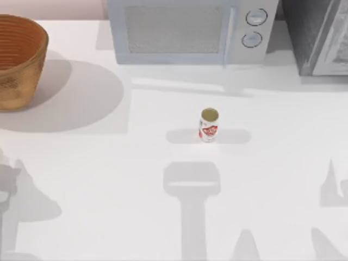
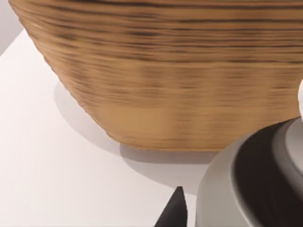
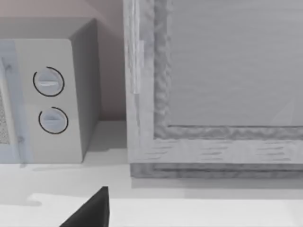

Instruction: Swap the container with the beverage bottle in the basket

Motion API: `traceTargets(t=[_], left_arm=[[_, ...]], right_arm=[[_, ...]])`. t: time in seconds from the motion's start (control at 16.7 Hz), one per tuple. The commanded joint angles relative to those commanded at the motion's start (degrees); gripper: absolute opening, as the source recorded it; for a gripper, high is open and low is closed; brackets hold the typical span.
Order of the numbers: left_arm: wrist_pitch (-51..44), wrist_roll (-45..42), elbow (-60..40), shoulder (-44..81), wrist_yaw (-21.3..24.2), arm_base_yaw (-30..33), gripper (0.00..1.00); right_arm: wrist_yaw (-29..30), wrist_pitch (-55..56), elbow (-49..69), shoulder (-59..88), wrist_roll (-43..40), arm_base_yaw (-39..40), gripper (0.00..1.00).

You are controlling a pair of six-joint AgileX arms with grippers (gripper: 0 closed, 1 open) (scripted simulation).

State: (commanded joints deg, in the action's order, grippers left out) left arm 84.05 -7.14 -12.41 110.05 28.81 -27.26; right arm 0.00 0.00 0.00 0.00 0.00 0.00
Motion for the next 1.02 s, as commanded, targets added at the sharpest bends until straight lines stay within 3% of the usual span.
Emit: traceTargets(t=[0.12,0.72,1.02], left_arm=[[0.0,0.0,0.0,0.0,0.0,0.0,0.00],[-0.6,0.0,-0.4,-0.5,-0.2,-0.5,0.00],[-10.5,0.8,-8.1,-7.1,-3.8,-6.4,0.00]], right_arm=[[0.0,0.0,0.0,0.0,0.0,0.0,1.00],[0.0,0.0,0.0,0.0,0.0,0.0,1.00],[0.0,0.0,0.0,0.0,0.0,0.0,1.00]])
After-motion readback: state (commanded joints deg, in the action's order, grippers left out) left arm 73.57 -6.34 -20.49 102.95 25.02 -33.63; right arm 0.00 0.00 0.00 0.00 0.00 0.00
